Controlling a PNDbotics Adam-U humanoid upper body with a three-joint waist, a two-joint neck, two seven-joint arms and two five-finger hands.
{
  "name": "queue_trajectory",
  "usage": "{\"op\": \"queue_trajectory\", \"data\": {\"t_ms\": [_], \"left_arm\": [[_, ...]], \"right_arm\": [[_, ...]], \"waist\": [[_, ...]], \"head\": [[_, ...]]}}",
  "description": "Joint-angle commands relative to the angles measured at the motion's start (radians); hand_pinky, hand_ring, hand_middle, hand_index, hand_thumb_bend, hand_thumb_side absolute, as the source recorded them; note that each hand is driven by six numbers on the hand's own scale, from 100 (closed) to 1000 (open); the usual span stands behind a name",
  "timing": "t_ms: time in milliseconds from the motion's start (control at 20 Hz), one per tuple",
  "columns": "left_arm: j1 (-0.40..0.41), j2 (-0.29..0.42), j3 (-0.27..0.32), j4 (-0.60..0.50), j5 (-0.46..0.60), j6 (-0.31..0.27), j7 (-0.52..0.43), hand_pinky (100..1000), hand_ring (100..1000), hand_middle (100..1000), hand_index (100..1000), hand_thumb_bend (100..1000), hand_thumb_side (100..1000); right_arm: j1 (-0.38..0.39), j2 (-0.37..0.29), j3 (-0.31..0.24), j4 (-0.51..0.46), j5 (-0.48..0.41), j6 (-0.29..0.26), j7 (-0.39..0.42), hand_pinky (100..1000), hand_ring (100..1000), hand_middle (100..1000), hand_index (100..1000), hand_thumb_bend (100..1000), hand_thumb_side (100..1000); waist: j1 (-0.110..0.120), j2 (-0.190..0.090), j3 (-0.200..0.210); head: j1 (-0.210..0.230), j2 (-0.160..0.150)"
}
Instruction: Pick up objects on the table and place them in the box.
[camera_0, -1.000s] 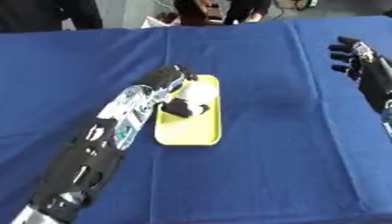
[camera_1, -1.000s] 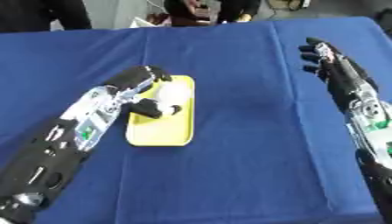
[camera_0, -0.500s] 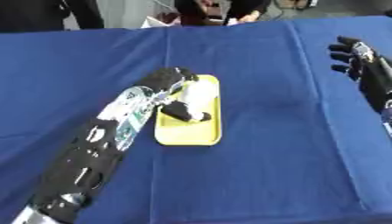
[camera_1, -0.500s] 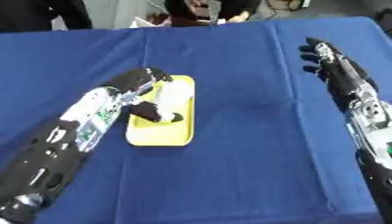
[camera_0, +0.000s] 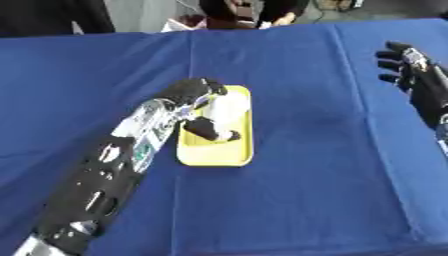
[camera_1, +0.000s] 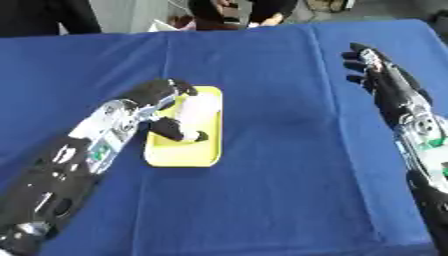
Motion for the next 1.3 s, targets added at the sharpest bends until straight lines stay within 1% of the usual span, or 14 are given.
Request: {"op": "queue_trajectory", "data": {"t_ms": [50,100,150,200,250,300,350,450,700,900,1300], "left_arm": [[-0.012,0.004,0.006,-0.018,0.003,0.002,0.002,803,790,809,892,704,657],[-0.012,0.003,0.006,-0.018,0.004,0.002,0.003,803,790,809,892,702,651],[-0.012,0.003,0.005,-0.019,0.005,0.002,0.004,805,797,818,897,746,710],[-0.012,0.003,0.005,-0.02,0.006,0.002,0.006,805,796,816,896,734,698],[-0.013,0.004,0.005,-0.022,0.006,0.001,0.009,812,836,859,924,883,846],[-0.013,0.005,0.006,-0.026,0.005,-0.001,0.015,813,839,864,928,894,857],[-0.014,0.007,0.008,-0.031,0.001,-0.001,0.024,821,866,891,946,961,922],[-0.016,0.013,0.016,-0.048,-0.015,0.006,0.051,828,893,918,968,977,1000],[-0.021,0.044,0.039,-0.128,-0.061,0.033,0.12,836,907,932,979,980,1000],[-0.014,0.057,0.044,-0.17,-0.057,0.046,0.132,830,902,928,979,981,1000],[-0.003,0.066,0.043,-0.21,-0.019,0.056,0.133,821,894,920,976,980,1000]], "right_arm": [[-0.016,-0.018,-0.008,-0.013,0.0,-0.002,0.0,907,932,871,965,100,872],[-0.016,-0.018,-0.008,-0.013,0.0,-0.002,0.0,907,932,871,965,100,872],[-0.016,-0.018,-0.008,-0.013,0.0,-0.002,0.0,907,932,871,966,100,873],[-0.016,-0.018,-0.008,-0.013,0.0,-0.002,0.0,907,932,871,966,100,873],[-0.016,-0.017,-0.008,-0.012,0.0,-0.002,0.0,907,932,871,966,100,873],[-0.015,-0.017,-0.008,-0.012,0.0,-0.002,0.0,907,932,871,966,100,873],[-0.015,-0.017,-0.008,-0.012,0.0,-0.002,0.0,907,932,871,966,100,873],[-0.014,-0.018,-0.009,-0.012,0.0,-0.002,0.0,907,932,871,965,100,873],[-0.012,-0.018,-0.009,-0.012,0.0,-0.002,0.0,907,932,871,966,100,873],[-0.013,-0.019,-0.01,-0.012,0.0,-0.002,-0.001,907,933,871,966,100,874],[-0.012,-0.02,-0.011,-0.012,0.0,-0.002,-0.002,907,933,871,966,100,874]], "waist": [[-0.005,-0.013,0.001],[-0.005,-0.013,0.002],[-0.005,-0.013,0.002],[-0.005,-0.012,0.002],[-0.005,-0.012,0.002],[-0.004,-0.012,0.001],[-0.004,-0.012,0.001],[-0.004,-0.013,0.001],[-0.003,-0.014,0.003],[-0.003,-0.014,0.005],[-0.004,-0.015,0.008]], "head": [[0.006,-0.001],[0.006,-0.001],[0.006,-0.001],[0.006,-0.001],[0.006,-0.001],[0.006,-0.001],[0.006,-0.001],[0.005,-0.001],[0.001,-0.002],[-0.002,-0.006],[-0.002,-0.012]]}}
